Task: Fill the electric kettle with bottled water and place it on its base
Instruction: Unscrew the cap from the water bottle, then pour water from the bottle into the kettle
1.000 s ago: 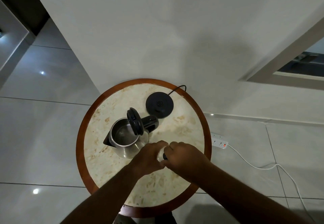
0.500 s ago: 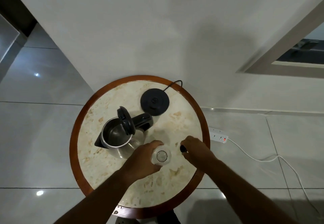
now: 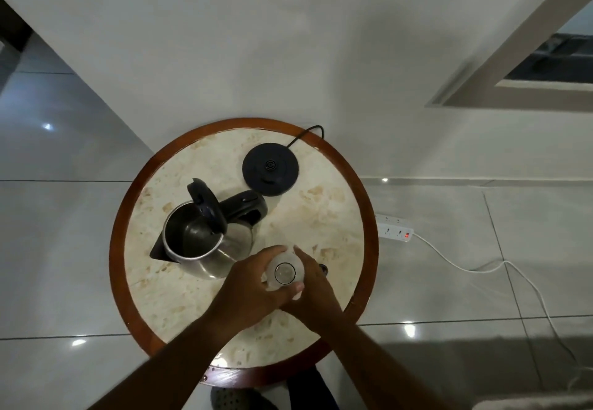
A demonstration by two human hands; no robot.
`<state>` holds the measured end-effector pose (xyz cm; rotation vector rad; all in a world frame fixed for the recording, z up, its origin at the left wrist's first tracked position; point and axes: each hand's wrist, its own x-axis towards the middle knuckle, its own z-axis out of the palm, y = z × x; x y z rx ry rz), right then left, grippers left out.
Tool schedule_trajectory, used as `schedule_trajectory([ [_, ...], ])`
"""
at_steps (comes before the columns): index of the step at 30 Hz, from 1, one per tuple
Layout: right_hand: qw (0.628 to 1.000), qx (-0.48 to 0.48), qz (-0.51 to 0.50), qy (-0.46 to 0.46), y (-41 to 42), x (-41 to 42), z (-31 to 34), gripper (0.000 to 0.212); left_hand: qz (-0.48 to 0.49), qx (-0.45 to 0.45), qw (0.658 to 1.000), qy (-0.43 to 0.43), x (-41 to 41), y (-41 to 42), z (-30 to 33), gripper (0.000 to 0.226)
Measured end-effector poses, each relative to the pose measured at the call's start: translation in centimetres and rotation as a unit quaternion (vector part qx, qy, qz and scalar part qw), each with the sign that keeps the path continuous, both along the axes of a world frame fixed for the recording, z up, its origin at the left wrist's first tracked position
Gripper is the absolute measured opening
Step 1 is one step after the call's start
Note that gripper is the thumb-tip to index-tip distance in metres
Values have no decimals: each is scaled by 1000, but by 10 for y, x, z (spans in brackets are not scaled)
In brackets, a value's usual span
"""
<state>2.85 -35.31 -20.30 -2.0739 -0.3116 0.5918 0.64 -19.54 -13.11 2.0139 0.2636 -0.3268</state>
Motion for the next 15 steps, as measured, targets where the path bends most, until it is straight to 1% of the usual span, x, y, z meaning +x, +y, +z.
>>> schedule_trajectory([
  [2, 995, 69, -66, 34, 14, -1, 5, 66, 16, -10, 1000, 17, -3, 2, 1, 80],
  [3, 992, 88, -90, 33, 18, -1, 7, 55, 16, -17, 999, 24, -6, 4, 3, 77],
  [4, 989, 99, -106, 20, 21, -1, 4, 48, 14, -19, 999, 28, -11, 6, 4, 69],
  [6, 993, 62, -98, 0, 28, 0, 3, 48, 30, -5, 999, 35, -28, 17, 4, 56],
  [7, 995, 38, -88, -8, 29, 0, 3, 50, 54, 2, 997, 47, -38, 24, 2, 56],
  [9, 997, 28, -66, -20, 34, -3, 10, 53, 129, 35, 988, 80, -58, 43, -6, 73],
  [10, 998, 23, -50, -25, 36, -5, 15, 51, 164, 64, 980, 91, -64, 54, -11, 78],
  [11, 999, 15, -31, -27, 39, -7, 20, 48, 198, 86, 971, 107, -69, 65, -15, 78],
  [12, 1000, 11, -22, -18, 41, -9, 24, 45, 229, 91, 960, 132, -70, 76, -15, 81],
  [13, 1000, 7, -11, -5, 43, -11, 29, 46, 250, 85, 952, 157, -69, 86, -12, 89],
  [15, 999, -17, 29, 20, 49, -14, 40, 51, 261, 61, 950, 161, -65, 104, -4, 109],
])
